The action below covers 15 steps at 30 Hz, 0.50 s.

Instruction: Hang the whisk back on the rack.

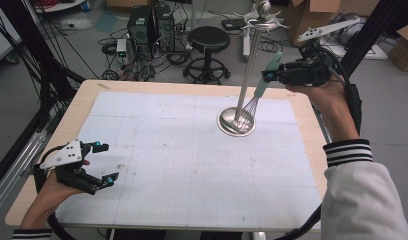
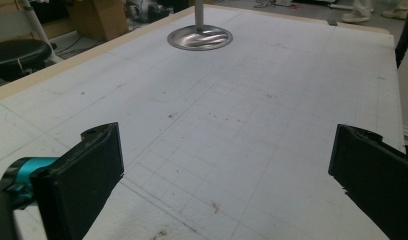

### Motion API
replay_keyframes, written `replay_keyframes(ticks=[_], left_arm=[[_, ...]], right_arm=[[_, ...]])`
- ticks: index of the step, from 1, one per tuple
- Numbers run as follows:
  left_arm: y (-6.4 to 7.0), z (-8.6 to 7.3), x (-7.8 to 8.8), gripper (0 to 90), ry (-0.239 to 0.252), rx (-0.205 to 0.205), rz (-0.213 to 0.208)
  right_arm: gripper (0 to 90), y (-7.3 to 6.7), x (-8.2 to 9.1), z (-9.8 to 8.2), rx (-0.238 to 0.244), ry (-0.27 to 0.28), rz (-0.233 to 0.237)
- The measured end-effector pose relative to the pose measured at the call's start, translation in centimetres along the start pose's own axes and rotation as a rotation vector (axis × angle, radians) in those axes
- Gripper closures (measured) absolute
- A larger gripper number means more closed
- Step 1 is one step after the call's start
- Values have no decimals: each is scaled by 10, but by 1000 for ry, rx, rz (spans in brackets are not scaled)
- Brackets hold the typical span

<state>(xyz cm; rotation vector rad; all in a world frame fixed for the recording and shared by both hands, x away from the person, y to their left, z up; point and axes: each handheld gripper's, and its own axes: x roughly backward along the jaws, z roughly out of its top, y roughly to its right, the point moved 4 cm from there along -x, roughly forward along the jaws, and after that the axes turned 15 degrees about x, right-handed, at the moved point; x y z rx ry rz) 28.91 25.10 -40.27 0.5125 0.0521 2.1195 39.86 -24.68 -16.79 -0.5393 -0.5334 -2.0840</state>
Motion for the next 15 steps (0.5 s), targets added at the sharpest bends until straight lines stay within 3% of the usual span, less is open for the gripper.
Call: replay_keyframes(ticks=[4,15], left_arm=[[1,0,0,17,-3,-5,-3],[-2,2,5,17,23,15,-5]], right_arm=[[664,6,2,7,7,1,-5],[664,22,1,24,14,-60,-18]])
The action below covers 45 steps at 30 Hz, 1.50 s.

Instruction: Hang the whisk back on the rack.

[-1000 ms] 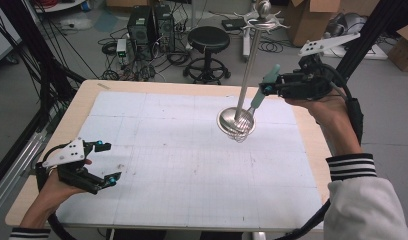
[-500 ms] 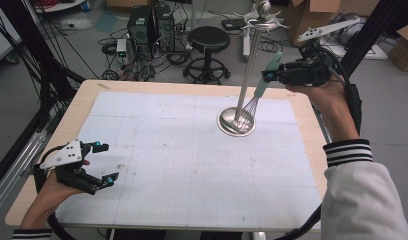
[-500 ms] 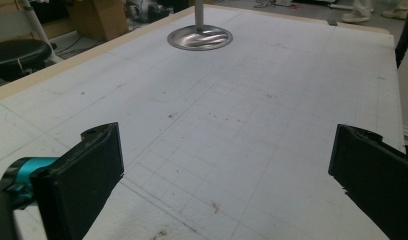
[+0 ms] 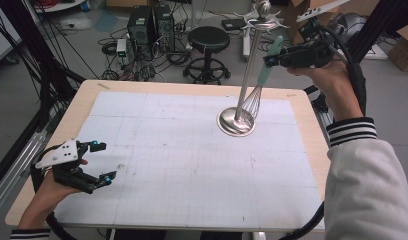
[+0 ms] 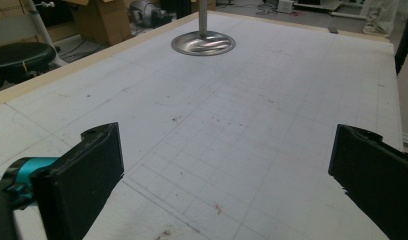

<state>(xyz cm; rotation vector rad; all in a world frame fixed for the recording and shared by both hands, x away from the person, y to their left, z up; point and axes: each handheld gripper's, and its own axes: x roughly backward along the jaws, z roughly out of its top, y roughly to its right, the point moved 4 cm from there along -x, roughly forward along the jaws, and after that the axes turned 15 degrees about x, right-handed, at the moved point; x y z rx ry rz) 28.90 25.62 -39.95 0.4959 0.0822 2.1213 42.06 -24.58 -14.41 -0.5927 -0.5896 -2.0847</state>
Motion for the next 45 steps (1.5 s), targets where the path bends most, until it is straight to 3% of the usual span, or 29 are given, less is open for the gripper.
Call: replay_keyframes(ticks=[12,27,45], left_arm=[[-1,0,0,17,0,-2,3],[0,-1,-1,17,-7,-6,8],[-1,-1,-3,17,-12,-9,8]], right_arm=[[664,11,-1,8,-5,-36,-7],[664,20,-16,11,-15,-74,-18],[664,26,-20,15,-33,-89,-35]])
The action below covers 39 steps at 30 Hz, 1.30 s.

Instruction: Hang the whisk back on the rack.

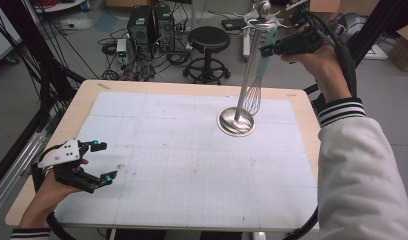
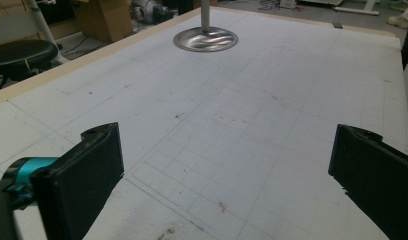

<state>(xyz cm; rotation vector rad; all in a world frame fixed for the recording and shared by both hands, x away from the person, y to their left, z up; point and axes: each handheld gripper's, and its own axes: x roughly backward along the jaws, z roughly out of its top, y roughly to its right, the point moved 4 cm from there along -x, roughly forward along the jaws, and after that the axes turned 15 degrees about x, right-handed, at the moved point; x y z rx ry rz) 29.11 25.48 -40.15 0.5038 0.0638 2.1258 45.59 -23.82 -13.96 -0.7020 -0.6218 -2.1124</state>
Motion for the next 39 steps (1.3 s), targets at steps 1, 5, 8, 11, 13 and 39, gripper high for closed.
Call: replay_keyframes(ticks=[1,5,8,11,13,39], left_arm=[[0,0,0,17,1,0,0],[0,0,0,17,-1,1,3],[0,0,0,17,1,0,-1],[0,0,0,17,-1,0,2],[0,0,0,17,-1,0,2],[-1,0,0,17,3,-2,19]], right_arm=[[663,0,0,0,-4,-2,-1],[664,2,0,-2,-18,-9,-5],[664,4,0,-2,-20,-6,-7],[664,5,-1,-2,-16,-5,-10],[663,5,-2,-2,-19,-5,-9],[481,1,-16,-21,-5,42,-39]])
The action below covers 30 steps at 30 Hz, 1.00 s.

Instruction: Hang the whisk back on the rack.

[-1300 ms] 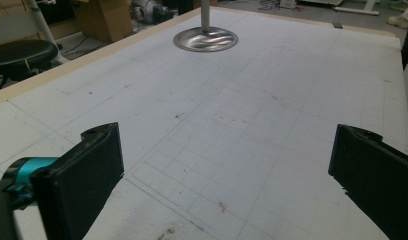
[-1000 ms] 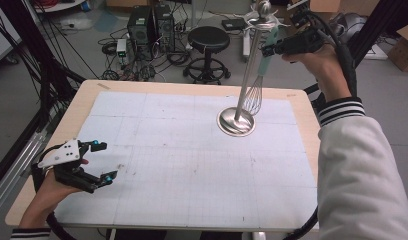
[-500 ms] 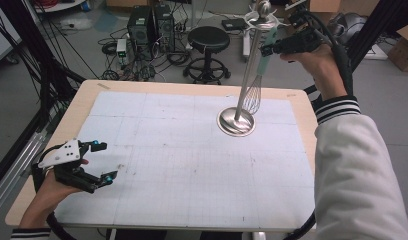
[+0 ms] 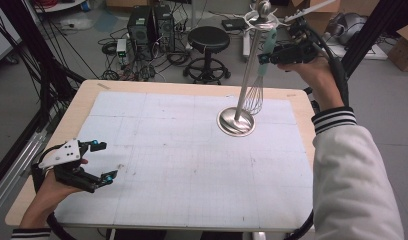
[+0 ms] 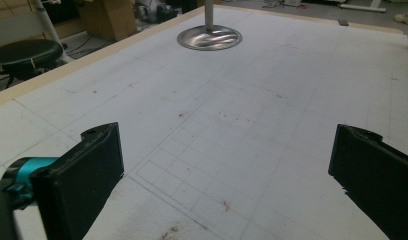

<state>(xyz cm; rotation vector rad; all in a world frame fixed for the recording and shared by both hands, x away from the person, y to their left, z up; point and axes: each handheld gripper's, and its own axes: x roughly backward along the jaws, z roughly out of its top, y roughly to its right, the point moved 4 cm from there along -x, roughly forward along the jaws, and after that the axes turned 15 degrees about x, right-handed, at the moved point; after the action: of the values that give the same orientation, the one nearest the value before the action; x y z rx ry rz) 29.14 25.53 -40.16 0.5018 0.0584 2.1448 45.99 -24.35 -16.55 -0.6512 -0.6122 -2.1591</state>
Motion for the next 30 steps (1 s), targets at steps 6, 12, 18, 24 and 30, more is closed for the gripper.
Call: replay_keyframes(ticks=[6,12,18,24,30], left_arm=[[0,0,2,17,14,8,-9],[1,0,3,17,20,5,-13],[4,1,4,17,31,2,-21],[6,0,5,17,42,6,-24],[8,-2,6,17,58,-2,-23]], right_arm=[[335,-13,3,-24,26,61,13],[93,-41,6,-50,70,203,35],[5,-76,10,-77,97,311,66],[5,-105,17,-109,116,377,59],[5,-125,11,-146,145,390,41]])
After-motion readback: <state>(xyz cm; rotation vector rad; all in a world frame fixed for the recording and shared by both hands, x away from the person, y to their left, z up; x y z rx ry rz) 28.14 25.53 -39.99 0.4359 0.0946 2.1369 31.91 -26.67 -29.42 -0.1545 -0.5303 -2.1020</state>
